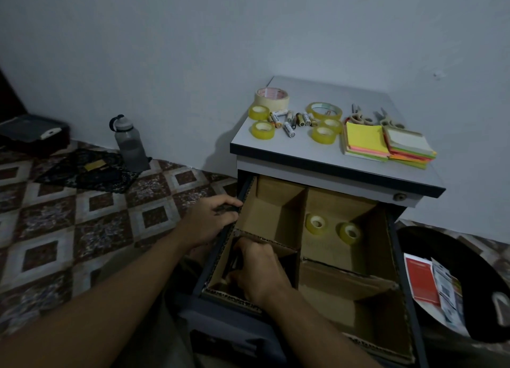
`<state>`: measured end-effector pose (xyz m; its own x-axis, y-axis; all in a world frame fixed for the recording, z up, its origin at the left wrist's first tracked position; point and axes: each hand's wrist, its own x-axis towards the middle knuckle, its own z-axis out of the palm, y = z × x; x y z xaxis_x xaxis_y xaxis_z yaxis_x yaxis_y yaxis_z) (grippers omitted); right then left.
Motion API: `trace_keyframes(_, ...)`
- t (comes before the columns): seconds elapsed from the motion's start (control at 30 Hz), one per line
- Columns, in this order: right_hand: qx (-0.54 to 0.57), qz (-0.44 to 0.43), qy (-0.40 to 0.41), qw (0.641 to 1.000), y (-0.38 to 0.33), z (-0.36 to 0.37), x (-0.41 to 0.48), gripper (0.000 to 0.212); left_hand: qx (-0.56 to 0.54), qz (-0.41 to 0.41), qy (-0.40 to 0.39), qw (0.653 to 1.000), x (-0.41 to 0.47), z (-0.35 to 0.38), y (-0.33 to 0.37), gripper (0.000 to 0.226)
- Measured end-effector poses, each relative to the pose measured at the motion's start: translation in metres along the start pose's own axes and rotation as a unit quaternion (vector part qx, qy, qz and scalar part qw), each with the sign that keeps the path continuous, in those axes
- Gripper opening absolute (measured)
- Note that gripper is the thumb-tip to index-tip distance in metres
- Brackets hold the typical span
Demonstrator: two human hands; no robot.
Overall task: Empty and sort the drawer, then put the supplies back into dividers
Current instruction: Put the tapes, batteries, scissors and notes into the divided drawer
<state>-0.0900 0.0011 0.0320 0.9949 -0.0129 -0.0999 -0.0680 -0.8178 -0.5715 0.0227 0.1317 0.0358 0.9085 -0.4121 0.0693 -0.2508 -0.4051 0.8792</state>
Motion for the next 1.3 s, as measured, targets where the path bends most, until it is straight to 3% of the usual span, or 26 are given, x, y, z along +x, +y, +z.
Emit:
trace_keyframes(0.27, 0.018, -0.009, 0.021, 1.0, 0.002, -0.008, -0.007, 0.019, -0.008, -0.013, -0.012, 1.0, -0.002, -0.001, -0.002, 0.023)
trace_keyframes(0.43, 0.049, 0.035, 0.017, 0.998, 0.006, -0.018, -0.01, 0.026, -0.01, -0.022, -0.015, 1.0, -0.001, -0.003, -0.005, 0.023)
trace_keyframes(0.53, 0.087, 0.063, -0.08, 0.991, 0.007, -0.021, -0.006, 0.021, -0.009, -0.026, -0.017, 0.999, -0.001, -0.003, -0.004, 0.023)
trace_keyframes(0.6, 0.052, 0.064, -0.184, 0.98, 0.007, -0.022, -0.004, 0.018, -0.013, -0.029, -0.02, 0.999, -0.001, -0.003, -0.003, 0.023)
trace_keyframes(0.67, 0.002, 0.063, -0.236, 0.97, 0.007, -0.02, -0.002, 0.027, -0.011, -0.03, -0.02, 0.999, -0.001, -0.003, -0.003, 0.023)
trace_keyframes(0.9, -0.016, 0.041, -0.221, 0.974, 0.008, -0.025, 0.0, 0.032, -0.011, -0.03, -0.019, 0.999, -0.002, -0.003, -0.001, 0.023)
trace_keyframes(1.1, 0.03, 0.034, -0.272, 0.961, 0.003, -0.024, -0.006, 0.042, -0.019, -0.033, -0.019, 0.999, -0.002, -0.003, 0.001, 0.023)
trace_keyframes(1.3, 0.066, 0.035, -0.269, 0.96, 0.001, -0.032, -0.006, 0.038, -0.022, -0.026, -0.02, 0.999, -0.005, -0.003, 0.006, 0.023)
